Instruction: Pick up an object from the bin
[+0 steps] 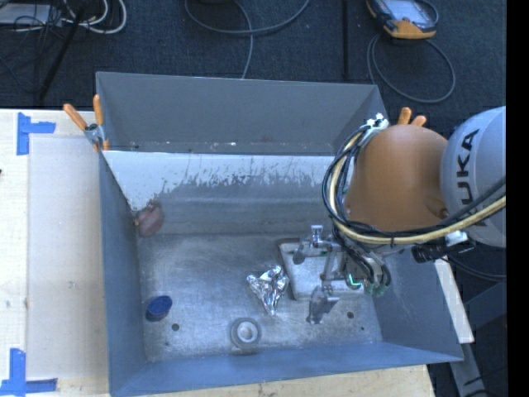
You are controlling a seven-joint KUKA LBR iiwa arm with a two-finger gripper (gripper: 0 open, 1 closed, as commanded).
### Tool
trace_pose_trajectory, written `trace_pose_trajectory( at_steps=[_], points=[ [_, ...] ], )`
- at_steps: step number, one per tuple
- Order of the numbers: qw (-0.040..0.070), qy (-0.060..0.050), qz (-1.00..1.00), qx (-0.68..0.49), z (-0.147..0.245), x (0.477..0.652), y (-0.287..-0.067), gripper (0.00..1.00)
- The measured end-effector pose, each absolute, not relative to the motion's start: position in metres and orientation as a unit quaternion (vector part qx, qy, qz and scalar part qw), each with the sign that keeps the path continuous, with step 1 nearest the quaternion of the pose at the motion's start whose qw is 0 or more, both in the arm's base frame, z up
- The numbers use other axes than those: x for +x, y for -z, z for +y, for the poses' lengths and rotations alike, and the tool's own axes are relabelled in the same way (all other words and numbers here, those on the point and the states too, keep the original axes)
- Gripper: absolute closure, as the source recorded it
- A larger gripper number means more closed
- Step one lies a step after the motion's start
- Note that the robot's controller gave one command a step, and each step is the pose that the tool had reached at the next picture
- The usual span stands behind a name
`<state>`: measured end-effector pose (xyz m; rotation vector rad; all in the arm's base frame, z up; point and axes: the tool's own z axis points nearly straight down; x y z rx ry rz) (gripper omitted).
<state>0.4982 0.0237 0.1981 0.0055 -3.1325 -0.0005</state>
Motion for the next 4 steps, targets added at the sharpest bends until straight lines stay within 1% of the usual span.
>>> trace_pose_trajectory(
  at_steps=[1,2,3,4],
  points=[
    [-0.001,0.0,-0.998,0.068,0.055,0.54,-0.068,0.0],
    [-0.006,0.001,-0.998,0.067,0.055,0.542,-0.075,1.0],
    [-0.004,0.0,-0.998,0.07,0.071,0.544,-0.196,1.0],
    [-0.002,0.001,-0.981,0.194,0.131,0.479,-0.292,1.0]
  ],
)
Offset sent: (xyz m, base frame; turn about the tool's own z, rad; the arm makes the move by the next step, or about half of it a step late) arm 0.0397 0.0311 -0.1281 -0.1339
